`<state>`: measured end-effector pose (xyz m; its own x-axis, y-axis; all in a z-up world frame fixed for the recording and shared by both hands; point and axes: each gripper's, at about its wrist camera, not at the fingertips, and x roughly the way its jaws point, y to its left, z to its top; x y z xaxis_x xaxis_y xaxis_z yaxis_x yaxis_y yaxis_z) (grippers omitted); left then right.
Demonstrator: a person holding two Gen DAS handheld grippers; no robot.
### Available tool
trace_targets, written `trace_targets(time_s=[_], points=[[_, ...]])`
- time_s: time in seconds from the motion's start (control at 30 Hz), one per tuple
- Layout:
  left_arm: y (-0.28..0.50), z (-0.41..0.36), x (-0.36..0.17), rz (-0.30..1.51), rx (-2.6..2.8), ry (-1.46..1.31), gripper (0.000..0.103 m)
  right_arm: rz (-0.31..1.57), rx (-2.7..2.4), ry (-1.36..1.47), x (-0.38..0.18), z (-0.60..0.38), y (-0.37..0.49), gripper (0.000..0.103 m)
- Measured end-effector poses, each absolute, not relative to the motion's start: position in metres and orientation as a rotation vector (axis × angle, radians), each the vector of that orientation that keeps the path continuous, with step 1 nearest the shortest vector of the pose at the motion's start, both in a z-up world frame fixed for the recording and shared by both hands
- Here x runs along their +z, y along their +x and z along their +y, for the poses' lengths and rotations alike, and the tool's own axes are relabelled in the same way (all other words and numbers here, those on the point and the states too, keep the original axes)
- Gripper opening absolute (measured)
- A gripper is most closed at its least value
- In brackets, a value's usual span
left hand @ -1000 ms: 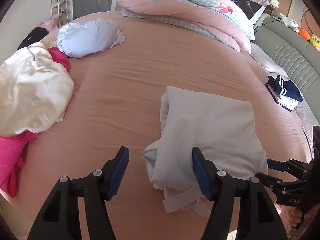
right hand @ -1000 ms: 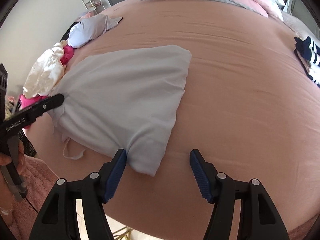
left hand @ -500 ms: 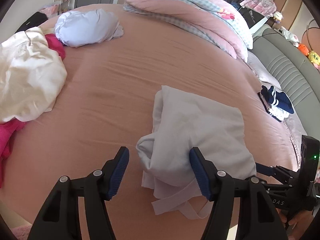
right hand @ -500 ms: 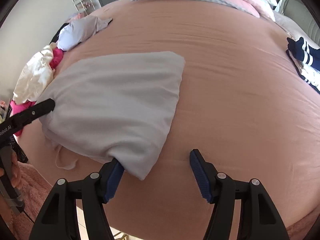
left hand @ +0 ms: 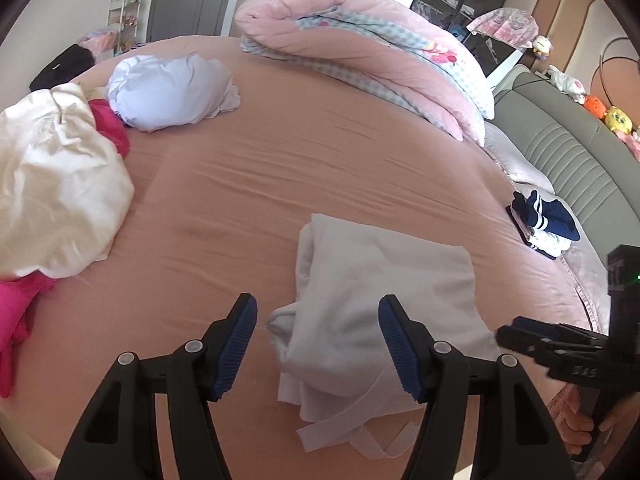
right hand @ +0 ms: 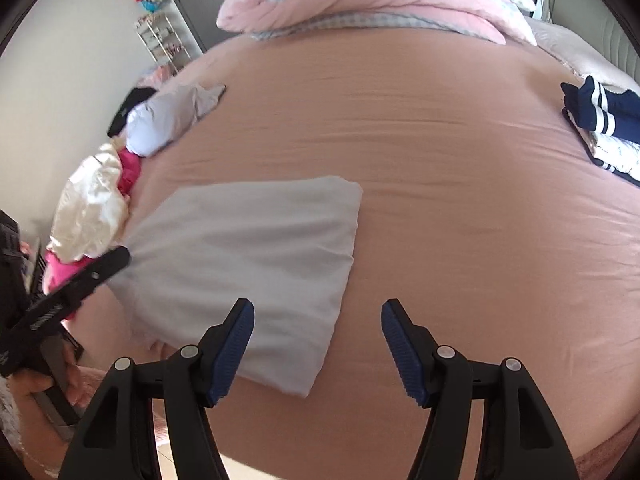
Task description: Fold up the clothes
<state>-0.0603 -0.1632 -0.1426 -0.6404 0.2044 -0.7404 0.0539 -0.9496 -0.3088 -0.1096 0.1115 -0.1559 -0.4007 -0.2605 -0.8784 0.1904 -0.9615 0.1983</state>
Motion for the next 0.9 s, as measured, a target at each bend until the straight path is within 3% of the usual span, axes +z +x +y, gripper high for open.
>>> trace_targets(time_s=[0.17,0.37,0.53,0.67,0.9], points=[[-0.064,-0.181,-0.148,-0.554,2.693,-1.361,0.073,-0.072,-2.361,1.618,-0.176,0.112,-0.1,0.066],[-0.068,-0.203,-0.154,-0.658,2.641,-1.442,0.073,0.092,-2.28,1.604,-0.169,0.113,-0.093,0.07],[-0.085,-0.188,-0.155,-0.705,2.57,-1.344,0.072,-0.059,-2.319,1.583,-0.16,0.114,-0.112,0.07],[-0.108,-0.171,-0.181,-0.721,2.49,-1.472,0.073,-0.196,-2.342,1.568,-0.156,0.116,-0.129,0.071],[-0.104,-0.184,-0.2,-0.959,2.377,-1.465,0.073,-0.306,-2.3,1.605,-0.178,0.108,-0.143,0.073]])
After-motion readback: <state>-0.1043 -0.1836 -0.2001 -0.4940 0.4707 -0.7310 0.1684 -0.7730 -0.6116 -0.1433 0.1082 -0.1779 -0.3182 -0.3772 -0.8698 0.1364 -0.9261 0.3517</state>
